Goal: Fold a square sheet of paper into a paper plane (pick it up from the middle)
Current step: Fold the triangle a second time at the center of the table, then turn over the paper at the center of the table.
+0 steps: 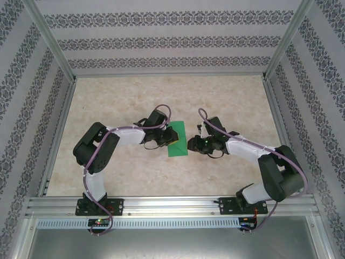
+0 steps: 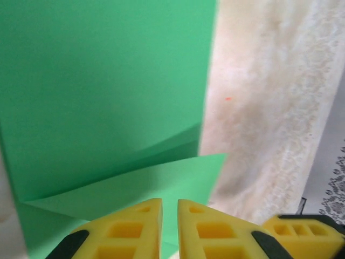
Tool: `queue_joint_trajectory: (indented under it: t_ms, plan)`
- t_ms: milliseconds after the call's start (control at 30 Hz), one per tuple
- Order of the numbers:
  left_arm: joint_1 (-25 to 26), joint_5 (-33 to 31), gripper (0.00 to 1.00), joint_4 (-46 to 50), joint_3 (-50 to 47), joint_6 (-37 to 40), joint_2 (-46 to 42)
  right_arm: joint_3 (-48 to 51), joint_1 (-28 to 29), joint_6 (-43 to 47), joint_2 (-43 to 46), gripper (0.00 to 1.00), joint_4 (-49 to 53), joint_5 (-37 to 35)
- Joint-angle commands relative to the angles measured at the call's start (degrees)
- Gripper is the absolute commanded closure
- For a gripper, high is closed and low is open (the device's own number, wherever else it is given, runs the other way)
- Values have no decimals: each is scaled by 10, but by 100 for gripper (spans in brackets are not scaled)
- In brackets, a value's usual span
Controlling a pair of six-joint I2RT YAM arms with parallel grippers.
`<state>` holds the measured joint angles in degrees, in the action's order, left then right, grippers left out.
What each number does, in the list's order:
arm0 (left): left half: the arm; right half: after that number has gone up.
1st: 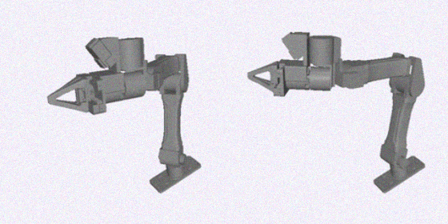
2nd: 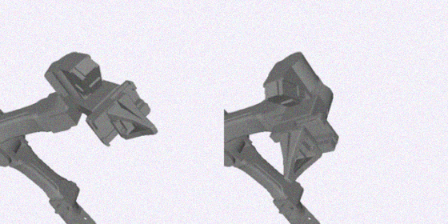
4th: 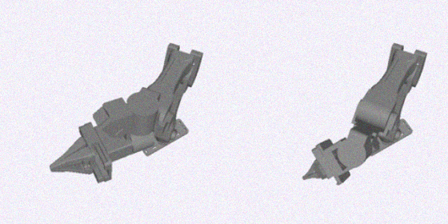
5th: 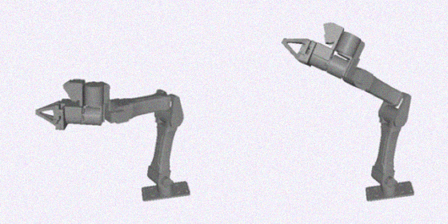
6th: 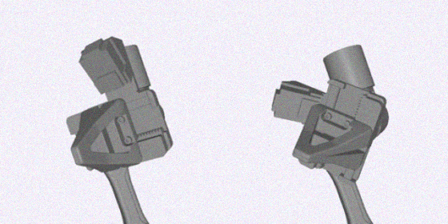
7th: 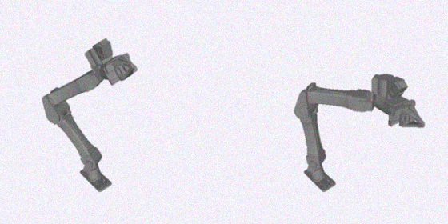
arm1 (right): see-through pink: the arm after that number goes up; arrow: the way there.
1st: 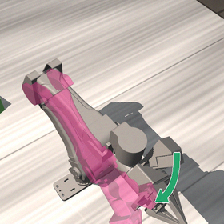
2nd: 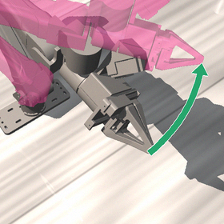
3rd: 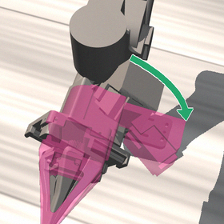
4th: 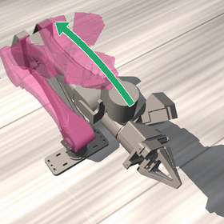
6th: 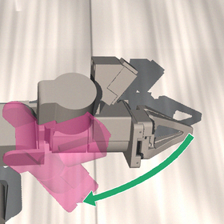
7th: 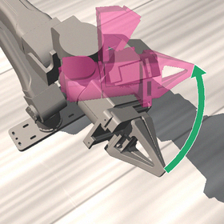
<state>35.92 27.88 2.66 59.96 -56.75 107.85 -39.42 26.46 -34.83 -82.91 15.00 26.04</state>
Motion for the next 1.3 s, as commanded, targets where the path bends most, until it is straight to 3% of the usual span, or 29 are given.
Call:
queue_joint_trajectory:
  t_ms: [0,167,700,1267]
  plan:
    - [-1,-7,82,36,26,31,-38,-18,-1,-4,-7,65,-2,-30]
    - [-2,-39,82,76,19,47,-53,-34,8,-2,-34,60,-12,-28]
    - [-4,-43,86,86,23,59,-10,-86,16,4,-121,60,-20,-21]
    - [-15,-43,87,101,33,73,38,-91,17,2,-158,61,-39,-2]
